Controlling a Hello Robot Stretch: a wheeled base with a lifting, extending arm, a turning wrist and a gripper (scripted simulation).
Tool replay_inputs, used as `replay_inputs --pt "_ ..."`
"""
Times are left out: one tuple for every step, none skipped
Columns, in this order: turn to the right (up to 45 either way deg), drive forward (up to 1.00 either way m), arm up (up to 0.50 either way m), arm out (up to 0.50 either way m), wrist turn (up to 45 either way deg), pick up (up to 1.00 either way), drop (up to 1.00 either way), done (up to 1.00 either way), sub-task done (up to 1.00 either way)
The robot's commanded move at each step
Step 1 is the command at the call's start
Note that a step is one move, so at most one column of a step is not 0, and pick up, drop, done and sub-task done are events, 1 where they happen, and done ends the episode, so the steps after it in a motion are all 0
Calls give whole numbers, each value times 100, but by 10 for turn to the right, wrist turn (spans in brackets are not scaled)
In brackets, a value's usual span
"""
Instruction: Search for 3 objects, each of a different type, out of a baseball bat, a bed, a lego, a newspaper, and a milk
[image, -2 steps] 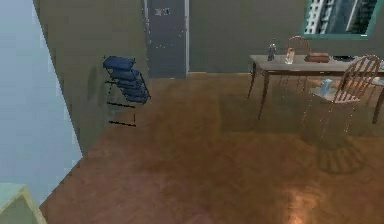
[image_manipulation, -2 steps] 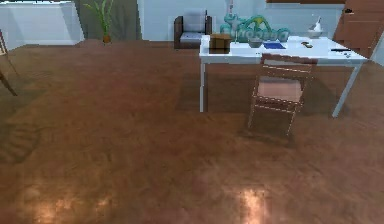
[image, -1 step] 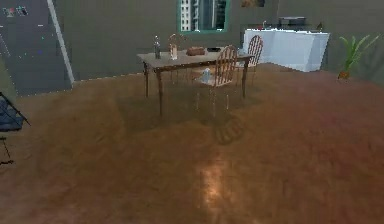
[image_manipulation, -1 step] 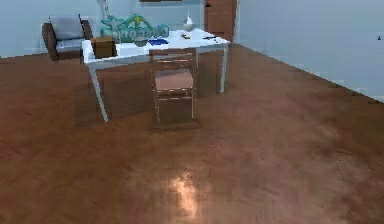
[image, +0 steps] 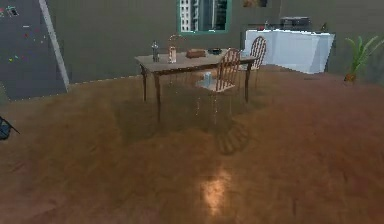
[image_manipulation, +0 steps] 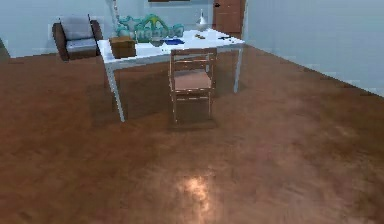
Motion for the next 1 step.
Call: replay_inputs --pt "30 0 0 0 0 0 0 0 0"
